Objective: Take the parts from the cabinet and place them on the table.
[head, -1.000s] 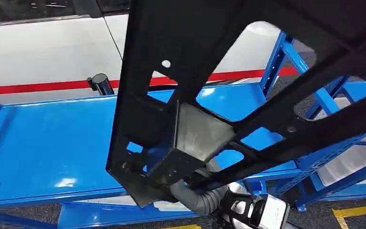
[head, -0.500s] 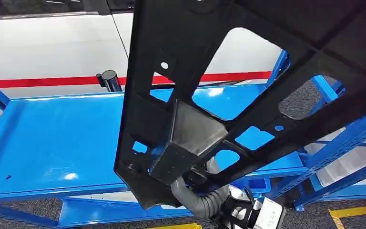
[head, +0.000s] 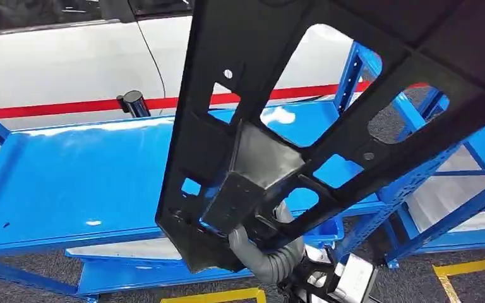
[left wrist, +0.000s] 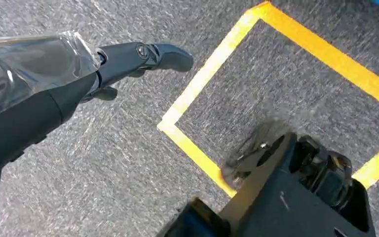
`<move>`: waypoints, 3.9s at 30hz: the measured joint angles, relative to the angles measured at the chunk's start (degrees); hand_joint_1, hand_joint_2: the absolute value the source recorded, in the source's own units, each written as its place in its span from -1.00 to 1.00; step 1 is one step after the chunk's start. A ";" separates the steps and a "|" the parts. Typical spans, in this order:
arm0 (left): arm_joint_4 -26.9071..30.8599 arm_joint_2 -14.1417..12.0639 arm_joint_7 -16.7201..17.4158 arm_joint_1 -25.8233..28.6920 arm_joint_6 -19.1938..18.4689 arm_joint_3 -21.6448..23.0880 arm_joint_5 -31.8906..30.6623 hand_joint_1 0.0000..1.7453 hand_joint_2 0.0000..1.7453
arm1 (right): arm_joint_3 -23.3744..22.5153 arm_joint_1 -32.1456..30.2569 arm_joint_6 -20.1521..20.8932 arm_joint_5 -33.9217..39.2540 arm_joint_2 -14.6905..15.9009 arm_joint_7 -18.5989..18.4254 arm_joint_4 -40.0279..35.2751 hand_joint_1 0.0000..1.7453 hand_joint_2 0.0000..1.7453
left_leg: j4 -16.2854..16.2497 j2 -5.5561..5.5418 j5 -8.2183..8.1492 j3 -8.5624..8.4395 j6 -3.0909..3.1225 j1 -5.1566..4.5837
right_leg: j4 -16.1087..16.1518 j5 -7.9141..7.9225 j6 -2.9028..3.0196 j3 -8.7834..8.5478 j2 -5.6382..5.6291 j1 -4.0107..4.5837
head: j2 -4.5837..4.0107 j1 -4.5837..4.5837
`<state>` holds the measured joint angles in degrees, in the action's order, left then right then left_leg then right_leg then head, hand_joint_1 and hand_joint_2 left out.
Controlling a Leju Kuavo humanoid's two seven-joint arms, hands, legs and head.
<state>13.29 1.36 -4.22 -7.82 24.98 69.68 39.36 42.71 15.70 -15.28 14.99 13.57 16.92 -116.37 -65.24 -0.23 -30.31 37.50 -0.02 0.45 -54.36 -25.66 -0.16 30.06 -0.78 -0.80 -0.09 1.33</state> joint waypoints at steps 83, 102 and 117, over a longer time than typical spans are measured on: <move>-0.02 0.20 0.74 0.69 -0.92 -0.26 -0.33 -1.00 1.00 | -1.25 -0.53 -2.51 0.79 0.13 1.23 -0.20 1.00 1.00 | 14.00 1.51 6.89 -8.86 4.52 -1.12 | -3.19 0.58 -2.28 -0.40 2.23 0.68 | 0.00 0.63; -0.02 0.26 1.20 0.74 -0.98 -0.52 -0.24 -1.00 1.00 | -1.57 -0.92 -3.21 1.05 0.17 0.81 -0.22 1.00 1.00 | 12.30 -3.30 5.19 -9.33 1.42 0.68 | 2.10 2.56 -2.15 0.55 -4.90 0.32 | 0.00 0.68; -0.02 0.31 1.53 1.01 -0.98 -0.55 -0.24 -1.00 1.00 | -1.86 -2.17 -4.59 -2.17 0.48 0.59 -1.44 1.00 1.00 | 12.04 6.05 5.83 -8.44 2.67 -0.91 | 0.90 0.51 -1.59 -0.35 4.22 1.07 | 0.02 1.01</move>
<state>13.27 1.66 -2.69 -6.81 24.00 69.13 39.12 40.85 13.54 -19.87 12.83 14.05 17.51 -117.81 -53.20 5.82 -24.48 29.06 2.65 -0.46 -53.46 -25.15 -1.75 29.71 3.44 0.27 -0.07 2.34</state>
